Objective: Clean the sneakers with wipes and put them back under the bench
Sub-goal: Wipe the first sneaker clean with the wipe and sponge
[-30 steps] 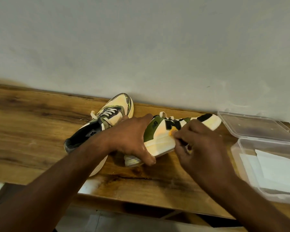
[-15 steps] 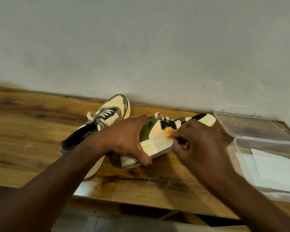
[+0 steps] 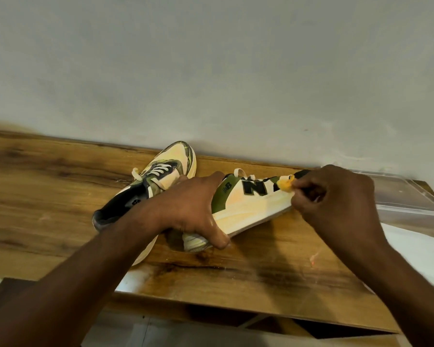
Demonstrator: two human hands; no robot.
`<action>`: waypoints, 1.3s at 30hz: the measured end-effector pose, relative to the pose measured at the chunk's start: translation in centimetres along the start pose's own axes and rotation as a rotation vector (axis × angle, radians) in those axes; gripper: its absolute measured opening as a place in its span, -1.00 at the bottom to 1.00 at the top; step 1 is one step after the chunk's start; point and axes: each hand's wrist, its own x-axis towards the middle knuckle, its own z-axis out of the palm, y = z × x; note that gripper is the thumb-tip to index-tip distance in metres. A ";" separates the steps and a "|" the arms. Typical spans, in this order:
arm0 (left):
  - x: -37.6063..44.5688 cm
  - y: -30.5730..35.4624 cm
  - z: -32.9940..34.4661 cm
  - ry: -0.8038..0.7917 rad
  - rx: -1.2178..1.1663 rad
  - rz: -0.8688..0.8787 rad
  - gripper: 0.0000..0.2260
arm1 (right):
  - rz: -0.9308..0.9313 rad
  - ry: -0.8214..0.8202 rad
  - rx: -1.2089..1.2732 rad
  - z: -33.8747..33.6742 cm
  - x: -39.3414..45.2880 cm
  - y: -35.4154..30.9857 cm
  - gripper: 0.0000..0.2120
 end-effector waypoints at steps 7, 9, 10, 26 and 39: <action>0.0 -0.1 0.0 0.007 -0.023 0.002 0.05 | -0.087 -0.151 0.040 1.9 -1.7 -2.8 -0.82; 0.0 -0.1 -0.1 0.005 -0.018 0.009 0.05 | -0.024 -0.116 0.083 0.7 -0.9 -1.7 -0.80; 0.1 -0.1 0.0 0.006 -0.018 0.012 0.05 | 0.003 -0.068 0.078 0.0 -0.4 -0.8 -0.80; 0.2 -0.4 0.0 -0.002 0.024 0.023 0.05 | 0.048 0.030 0.002 -0.1 0.4 -0.5 -0.81; 0.5 -0.6 0.2 0.007 0.033 0.036 0.03 | 0.028 0.012 0.029 0.0 0.1 -0.7 -0.80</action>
